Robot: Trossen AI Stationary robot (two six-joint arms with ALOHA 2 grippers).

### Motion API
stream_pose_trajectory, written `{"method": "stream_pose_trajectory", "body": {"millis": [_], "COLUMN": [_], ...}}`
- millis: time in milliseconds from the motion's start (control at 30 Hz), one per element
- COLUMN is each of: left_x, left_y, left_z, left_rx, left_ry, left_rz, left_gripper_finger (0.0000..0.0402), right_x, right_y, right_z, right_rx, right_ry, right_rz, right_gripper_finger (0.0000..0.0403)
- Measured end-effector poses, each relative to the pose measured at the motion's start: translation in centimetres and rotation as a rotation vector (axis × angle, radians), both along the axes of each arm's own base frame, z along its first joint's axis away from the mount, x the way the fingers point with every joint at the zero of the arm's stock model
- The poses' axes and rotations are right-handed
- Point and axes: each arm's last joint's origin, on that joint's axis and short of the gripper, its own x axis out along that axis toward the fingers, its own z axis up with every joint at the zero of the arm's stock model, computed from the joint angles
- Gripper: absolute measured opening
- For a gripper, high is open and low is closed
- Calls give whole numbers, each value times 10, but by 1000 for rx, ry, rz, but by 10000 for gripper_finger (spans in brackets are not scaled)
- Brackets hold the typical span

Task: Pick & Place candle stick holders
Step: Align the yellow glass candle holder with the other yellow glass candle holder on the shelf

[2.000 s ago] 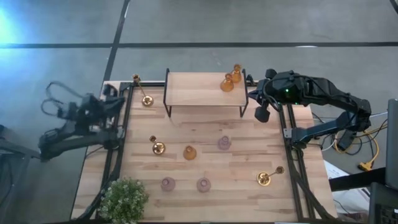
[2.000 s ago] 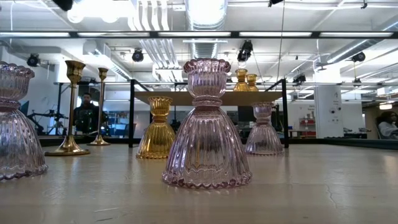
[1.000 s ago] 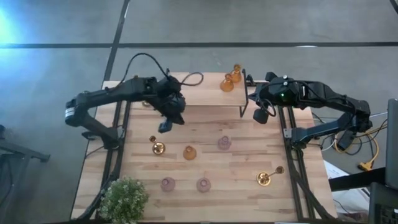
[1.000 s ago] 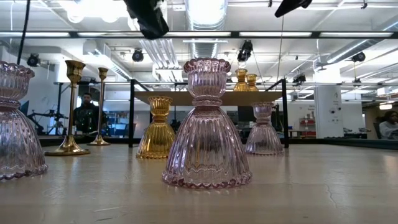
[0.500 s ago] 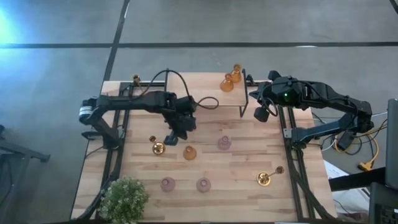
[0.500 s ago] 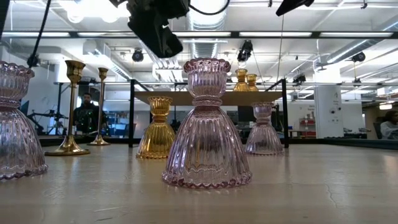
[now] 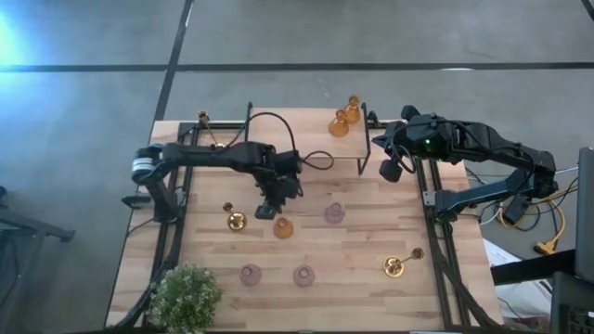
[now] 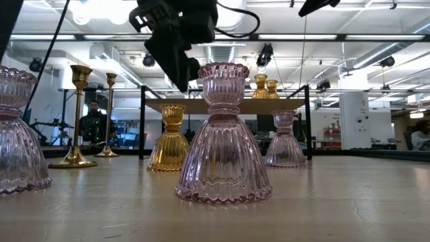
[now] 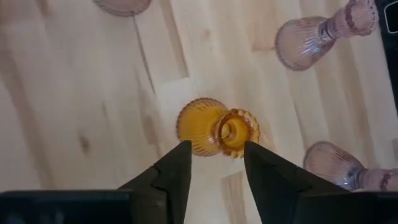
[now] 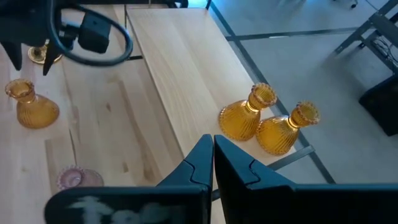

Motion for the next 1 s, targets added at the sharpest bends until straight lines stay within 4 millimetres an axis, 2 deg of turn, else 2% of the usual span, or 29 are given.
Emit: {"method": "stream_pose_trajectory", "body": {"millis": [367,1000], "left_x": [13,27], "left_y": [-8,-7], "left_z": [-26,-63], "left_rx": [-26,-68], "left_ry": [75,186], "left_rz": [6,75], "left_gripper_finger": [149,149], "right_x": [0,0], "right_y": [0,0], "right_z": [0,-1], "right_rx": [-7,-12], "right_ry": [7,16], "right_rz": [6,12], "right_gripper_finger": [8,8]}}
